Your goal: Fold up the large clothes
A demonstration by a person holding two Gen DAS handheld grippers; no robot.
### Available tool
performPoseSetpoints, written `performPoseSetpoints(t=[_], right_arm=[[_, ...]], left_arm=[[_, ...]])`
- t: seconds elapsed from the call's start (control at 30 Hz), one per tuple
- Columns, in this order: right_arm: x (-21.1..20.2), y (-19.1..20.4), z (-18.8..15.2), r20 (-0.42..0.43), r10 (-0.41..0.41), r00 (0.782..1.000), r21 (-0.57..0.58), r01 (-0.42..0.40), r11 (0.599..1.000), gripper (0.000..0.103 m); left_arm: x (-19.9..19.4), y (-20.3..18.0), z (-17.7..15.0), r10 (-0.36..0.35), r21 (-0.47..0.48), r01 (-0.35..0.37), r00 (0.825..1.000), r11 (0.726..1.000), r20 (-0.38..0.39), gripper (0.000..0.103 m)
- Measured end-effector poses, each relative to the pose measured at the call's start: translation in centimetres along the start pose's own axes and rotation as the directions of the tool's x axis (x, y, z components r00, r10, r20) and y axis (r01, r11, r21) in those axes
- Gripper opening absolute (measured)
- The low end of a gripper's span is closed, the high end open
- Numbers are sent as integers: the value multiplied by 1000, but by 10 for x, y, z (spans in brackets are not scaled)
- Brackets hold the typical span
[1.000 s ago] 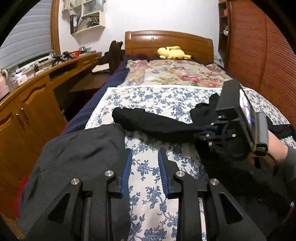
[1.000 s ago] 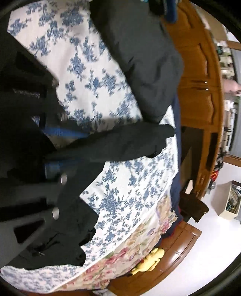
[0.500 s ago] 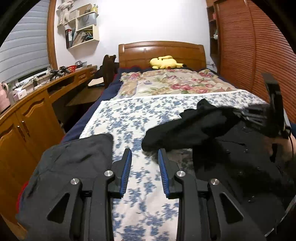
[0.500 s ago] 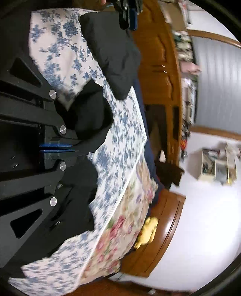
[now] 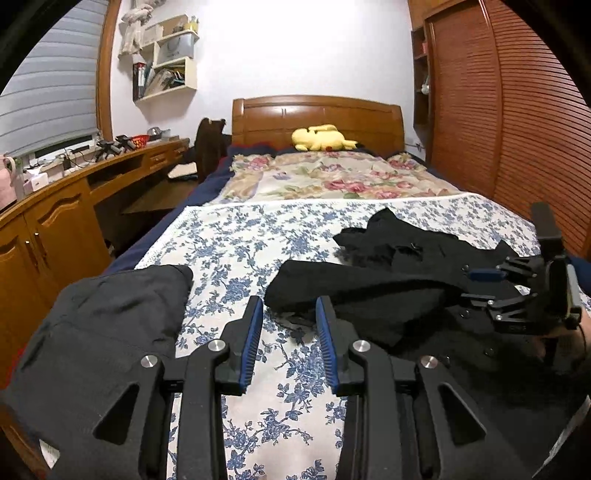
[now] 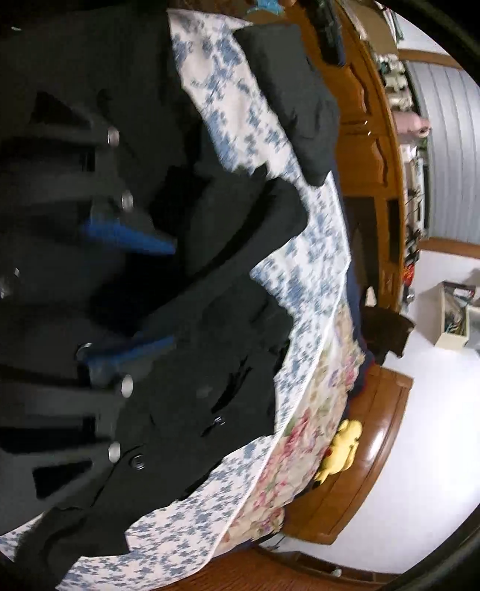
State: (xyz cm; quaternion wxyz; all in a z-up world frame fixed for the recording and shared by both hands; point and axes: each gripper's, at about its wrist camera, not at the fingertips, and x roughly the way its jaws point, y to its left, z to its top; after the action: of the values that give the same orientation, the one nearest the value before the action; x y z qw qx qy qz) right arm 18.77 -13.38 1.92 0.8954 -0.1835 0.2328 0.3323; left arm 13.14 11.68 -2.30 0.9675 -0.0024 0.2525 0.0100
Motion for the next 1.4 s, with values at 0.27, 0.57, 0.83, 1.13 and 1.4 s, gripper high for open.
performPoseSetpoints(t=[0.27,0.57,0.83,1.13,1.4], right_arm=[[29,33,31,18,91,996,-45,-90,995,55],[117,46,81,-87,46,995,-78,-53,996,55],[198,41,77,-339,97,936,-34,-116,993,57],[131,24,80,-107,165,980,-8,-167,986,4],[0,-16,41,222,99,970,76,-118,990,4]], left_arm=[[-8,12,-6,28,-2,-28,999,1000,18,30],[-18,24,-4,29,-35,-28,999,999,22,31],[-11,24,-9,33,-46,-34,999,998,-27,30],[-12,10,-8,58,-29,-59,998,998,-22,30],[-17,-20,-3,64,10,-64,998,998,29,30]])
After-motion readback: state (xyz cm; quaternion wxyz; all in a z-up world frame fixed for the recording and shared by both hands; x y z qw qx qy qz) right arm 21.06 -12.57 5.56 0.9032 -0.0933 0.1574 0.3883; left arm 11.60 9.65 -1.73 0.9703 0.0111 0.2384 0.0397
